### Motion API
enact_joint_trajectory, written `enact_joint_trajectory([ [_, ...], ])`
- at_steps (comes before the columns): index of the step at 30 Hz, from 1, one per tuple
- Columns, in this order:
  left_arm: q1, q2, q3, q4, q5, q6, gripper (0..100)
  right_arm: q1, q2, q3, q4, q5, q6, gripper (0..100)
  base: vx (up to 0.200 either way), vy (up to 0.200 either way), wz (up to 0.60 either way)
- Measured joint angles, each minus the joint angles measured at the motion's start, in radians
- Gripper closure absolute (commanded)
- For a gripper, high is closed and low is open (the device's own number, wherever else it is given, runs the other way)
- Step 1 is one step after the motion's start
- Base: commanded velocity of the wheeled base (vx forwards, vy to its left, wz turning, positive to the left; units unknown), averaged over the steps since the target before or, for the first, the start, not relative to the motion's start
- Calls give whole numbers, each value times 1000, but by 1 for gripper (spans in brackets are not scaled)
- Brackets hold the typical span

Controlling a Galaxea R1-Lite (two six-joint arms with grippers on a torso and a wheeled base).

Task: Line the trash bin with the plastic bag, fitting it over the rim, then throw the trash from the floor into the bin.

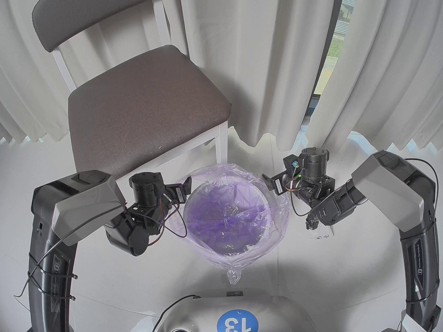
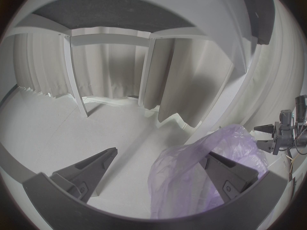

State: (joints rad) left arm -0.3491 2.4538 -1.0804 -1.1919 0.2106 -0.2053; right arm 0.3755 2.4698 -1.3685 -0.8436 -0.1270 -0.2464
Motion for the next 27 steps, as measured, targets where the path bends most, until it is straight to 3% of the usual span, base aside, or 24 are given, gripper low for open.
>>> enact_joint_trajectory([
  [9,12,30,-4,33,-1,-3,0,-7,54,-53,34,1,-1,0,0,0,0],
  [27,15,12,146,14,-3,2,0,-14,72,-49,48,6,-1,0,0,0,0],
])
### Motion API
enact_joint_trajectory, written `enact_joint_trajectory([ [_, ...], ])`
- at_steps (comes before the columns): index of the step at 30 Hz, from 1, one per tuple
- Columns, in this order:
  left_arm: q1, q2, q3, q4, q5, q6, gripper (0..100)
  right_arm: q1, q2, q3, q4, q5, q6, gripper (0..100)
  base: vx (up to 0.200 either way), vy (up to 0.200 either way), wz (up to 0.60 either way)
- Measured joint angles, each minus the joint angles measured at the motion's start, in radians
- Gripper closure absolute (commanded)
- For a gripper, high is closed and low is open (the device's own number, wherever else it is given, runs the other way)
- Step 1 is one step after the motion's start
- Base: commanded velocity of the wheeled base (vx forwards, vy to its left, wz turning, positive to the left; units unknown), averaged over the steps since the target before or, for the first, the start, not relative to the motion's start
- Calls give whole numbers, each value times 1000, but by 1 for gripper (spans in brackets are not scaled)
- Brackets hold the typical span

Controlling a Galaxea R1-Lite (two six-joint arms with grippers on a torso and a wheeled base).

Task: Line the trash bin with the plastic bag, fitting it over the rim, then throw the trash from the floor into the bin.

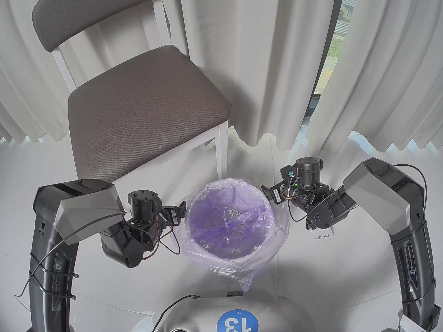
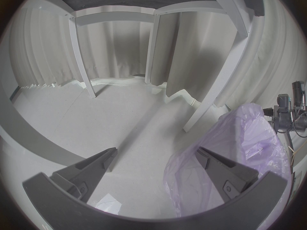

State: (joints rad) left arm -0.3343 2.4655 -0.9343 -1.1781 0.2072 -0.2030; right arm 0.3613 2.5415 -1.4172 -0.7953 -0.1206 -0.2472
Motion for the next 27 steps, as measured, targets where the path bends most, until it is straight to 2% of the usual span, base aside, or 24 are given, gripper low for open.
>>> enact_joint_trajectory([
  [7,3,-51,60,-14,-2,-6,0,-12,-86,63,13,-1,-4,0,0,0,0],
  [15,-3,-98,156,-80,-7,-4,0,-20,-198,230,32,-2,-13,0,0,0,0],
  [19,-6,-120,249,-87,-11,2,0,-18,-246,344,28,-3,-21,0,0,0,0],
  [27,-11,-113,354,-101,-35,5,0,-13,-261,469,-4,-3,-27,0,0,0,0],
])
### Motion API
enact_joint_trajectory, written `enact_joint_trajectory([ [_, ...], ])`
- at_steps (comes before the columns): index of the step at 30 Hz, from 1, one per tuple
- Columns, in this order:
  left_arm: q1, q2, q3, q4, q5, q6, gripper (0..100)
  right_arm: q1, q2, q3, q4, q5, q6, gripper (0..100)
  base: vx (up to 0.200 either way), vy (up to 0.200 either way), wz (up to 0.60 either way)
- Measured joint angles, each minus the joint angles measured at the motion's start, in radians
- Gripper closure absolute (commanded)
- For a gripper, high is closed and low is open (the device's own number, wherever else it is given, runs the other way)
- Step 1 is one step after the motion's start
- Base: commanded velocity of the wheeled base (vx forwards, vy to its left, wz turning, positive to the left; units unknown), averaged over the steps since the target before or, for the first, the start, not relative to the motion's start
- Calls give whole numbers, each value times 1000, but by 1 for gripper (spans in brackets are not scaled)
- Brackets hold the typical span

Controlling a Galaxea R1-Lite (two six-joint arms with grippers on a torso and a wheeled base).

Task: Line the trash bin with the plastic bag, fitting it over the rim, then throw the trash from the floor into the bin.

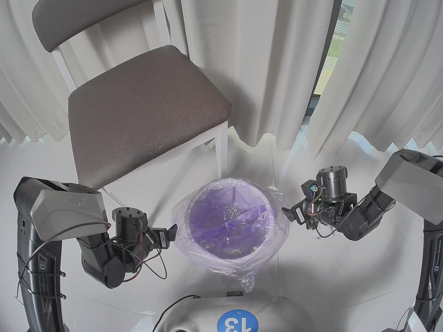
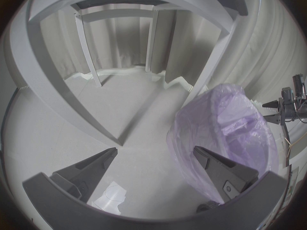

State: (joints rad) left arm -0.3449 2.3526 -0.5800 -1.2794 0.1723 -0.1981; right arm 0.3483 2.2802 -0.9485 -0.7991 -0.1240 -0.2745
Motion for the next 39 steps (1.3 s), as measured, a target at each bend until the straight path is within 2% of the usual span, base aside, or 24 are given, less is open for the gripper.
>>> enact_joint_trajectory([
  [13,7,123,-116,0,-36,4,0,5,128,-39,-59,1,0,0,0,0,0],
  [19,16,168,-233,100,-45,4,0,-1,194,-133,-43,3,0,0,0,0,0],
  [24,24,191,-346,186,-48,4,0,-14,244,-241,24,4,0,0,0,0,0],
  [33,29,239,-483,255,-47,3,0,-42,323,-393,94,5,1,0,0,0,0],
  [39,38,253,-503,276,-36,0,0,-53,351,-414,69,4,10,0,0,0,0],
])
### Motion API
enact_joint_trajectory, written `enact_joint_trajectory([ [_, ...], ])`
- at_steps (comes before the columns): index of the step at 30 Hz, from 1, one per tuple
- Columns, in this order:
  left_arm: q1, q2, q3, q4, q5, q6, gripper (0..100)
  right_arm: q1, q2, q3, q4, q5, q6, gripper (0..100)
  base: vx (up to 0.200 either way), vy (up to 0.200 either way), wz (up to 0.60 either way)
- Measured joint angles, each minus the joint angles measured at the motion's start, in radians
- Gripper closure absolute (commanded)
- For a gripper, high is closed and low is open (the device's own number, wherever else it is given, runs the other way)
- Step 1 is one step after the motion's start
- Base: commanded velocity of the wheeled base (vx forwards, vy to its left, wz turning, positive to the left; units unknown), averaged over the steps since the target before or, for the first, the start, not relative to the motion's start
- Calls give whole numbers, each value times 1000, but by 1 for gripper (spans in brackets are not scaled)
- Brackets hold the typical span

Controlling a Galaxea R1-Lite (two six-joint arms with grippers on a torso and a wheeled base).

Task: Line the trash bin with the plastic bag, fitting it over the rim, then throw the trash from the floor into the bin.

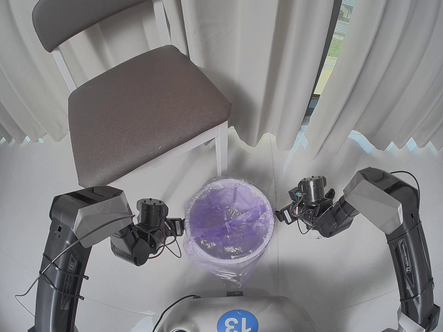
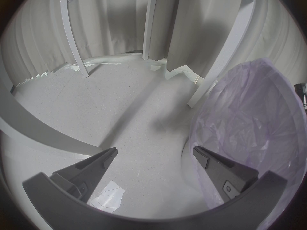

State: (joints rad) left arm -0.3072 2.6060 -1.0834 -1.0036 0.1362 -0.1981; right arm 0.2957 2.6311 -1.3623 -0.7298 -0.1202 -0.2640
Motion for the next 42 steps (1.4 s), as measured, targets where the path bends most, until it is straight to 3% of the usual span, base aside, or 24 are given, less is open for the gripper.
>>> enact_joint_trajectory([
  [6,24,-45,78,-25,-5,-6,0,-1,-53,69,-46,0,-5,0,0,0,0],
  [12,41,-137,283,-161,-45,-9,0,1,-177,214,-69,-1,-15,0,0,0,0],
  [20,58,-218,568,-473,-181,9,0,8,-301,420,-164,-2,-25,0,0,0,0],
  [28,62,-268,802,-549,-379,141,0,19,-396,618,-317,-3,-38,0,0,0,0],
  [34,31,-265,822,-549,-401,165,0,21,-459,720,-396,-2,-41,0,0,0,0],
  [42,-8,-189,681,-549,-393,170,0,-8,-498,772,-441,0,-40,0,0,0,0],
])
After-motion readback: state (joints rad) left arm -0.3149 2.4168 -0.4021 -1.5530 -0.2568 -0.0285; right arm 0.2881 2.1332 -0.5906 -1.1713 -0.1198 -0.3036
